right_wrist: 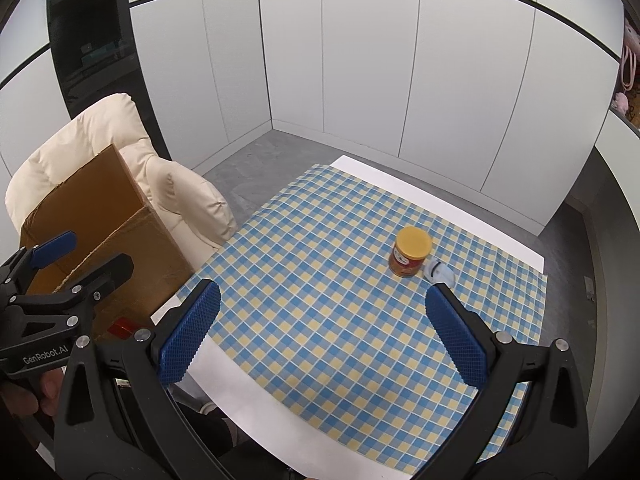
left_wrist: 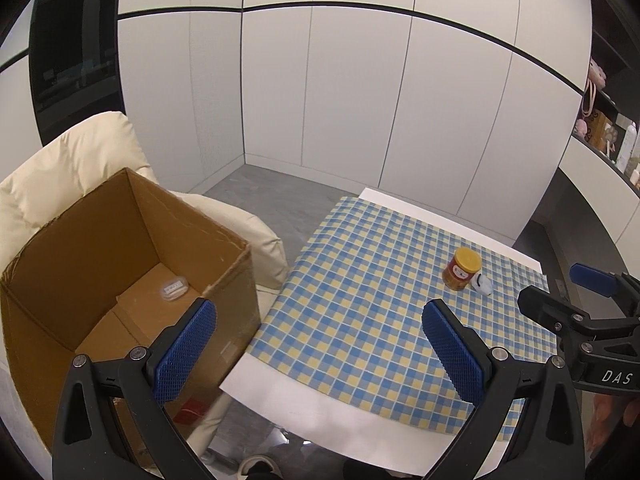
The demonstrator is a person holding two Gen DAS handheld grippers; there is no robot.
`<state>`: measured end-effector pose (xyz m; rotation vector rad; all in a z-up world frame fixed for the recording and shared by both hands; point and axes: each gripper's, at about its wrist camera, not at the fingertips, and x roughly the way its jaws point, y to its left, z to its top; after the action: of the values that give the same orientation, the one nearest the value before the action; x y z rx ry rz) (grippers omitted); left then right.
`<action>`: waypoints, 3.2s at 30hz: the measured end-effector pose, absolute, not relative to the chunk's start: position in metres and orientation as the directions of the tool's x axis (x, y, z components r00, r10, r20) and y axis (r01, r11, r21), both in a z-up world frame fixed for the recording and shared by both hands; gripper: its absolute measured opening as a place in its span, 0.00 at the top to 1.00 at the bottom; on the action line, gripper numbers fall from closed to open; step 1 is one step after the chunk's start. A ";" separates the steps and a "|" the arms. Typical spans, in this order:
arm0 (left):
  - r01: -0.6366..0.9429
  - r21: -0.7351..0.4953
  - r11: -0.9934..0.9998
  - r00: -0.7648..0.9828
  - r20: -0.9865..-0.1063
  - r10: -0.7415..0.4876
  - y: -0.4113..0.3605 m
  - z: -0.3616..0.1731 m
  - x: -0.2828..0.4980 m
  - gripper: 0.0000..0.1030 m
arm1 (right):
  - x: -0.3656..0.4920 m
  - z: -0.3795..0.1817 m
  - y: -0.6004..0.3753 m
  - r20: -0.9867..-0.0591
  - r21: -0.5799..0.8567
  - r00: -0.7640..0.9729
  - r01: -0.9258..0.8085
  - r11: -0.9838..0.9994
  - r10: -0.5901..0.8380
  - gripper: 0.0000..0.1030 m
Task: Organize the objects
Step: 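Move both tools toward the yellow-lidded jar and the small white item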
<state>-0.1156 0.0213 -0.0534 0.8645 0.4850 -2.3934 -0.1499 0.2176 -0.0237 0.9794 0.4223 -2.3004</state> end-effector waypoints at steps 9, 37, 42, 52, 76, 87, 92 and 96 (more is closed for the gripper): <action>0.578 -0.151 -0.802 -0.654 -0.673 -0.345 0.034 -0.054 -0.129 0.00 | -0.155 -0.023 0.237 -0.734 -0.056 -0.562 0.610 -0.790 -0.382 0.00; 0.496 -0.146 -0.856 -0.679 -0.680 -0.277 0.082 -0.052 -0.169 0.00 | -0.168 -0.020 0.304 -0.735 -0.063 -0.606 0.509 -0.859 -0.305 0.00; 0.477 -0.145 -0.867 -0.684 -0.680 -0.263 0.093 -0.050 -0.177 0.00 | -0.170 -0.019 0.319 -0.734 -0.062 -0.612 0.490 -0.870 -0.292 0.00; 0.448 -0.144 -0.882 -0.690 -0.684 -0.239 0.112 -0.051 -0.191 0.00 | -0.173 -0.019 0.345 -0.737 -0.061 -0.621 0.454 -0.889 -0.267 0.00; 0.393 -0.136 -0.909 -0.695 -0.692 -0.197 0.147 -0.051 -0.217 0.01 | -0.177 -0.017 0.395 -0.744 -0.068 -0.633 0.390 -0.918 -0.214 0.00; 0.388 -0.153 -0.909 -0.686 -0.706 -0.174 0.150 -0.055 -0.223 0.01 | -0.177 -0.016 0.403 -0.747 -0.085 -0.637 0.376 -0.923 -0.191 0.00; 0.387 -0.144 -0.911 -0.682 -0.710 -0.177 0.153 -0.055 -0.225 0.01 | -0.177 -0.017 0.405 -0.754 -0.093 -0.633 0.372 -0.924 -0.179 0.00; 0.380 -0.134 -0.915 -0.674 -0.717 -0.175 0.156 -0.057 -0.228 0.01 | -0.177 -0.017 0.405 -0.760 -0.088 -0.624 0.375 -0.923 -0.181 0.00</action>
<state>-0.2277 0.1556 -0.0567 1.0705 0.3933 -2.5940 -0.1766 0.4046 -0.0174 1.1580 0.3437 -2.5579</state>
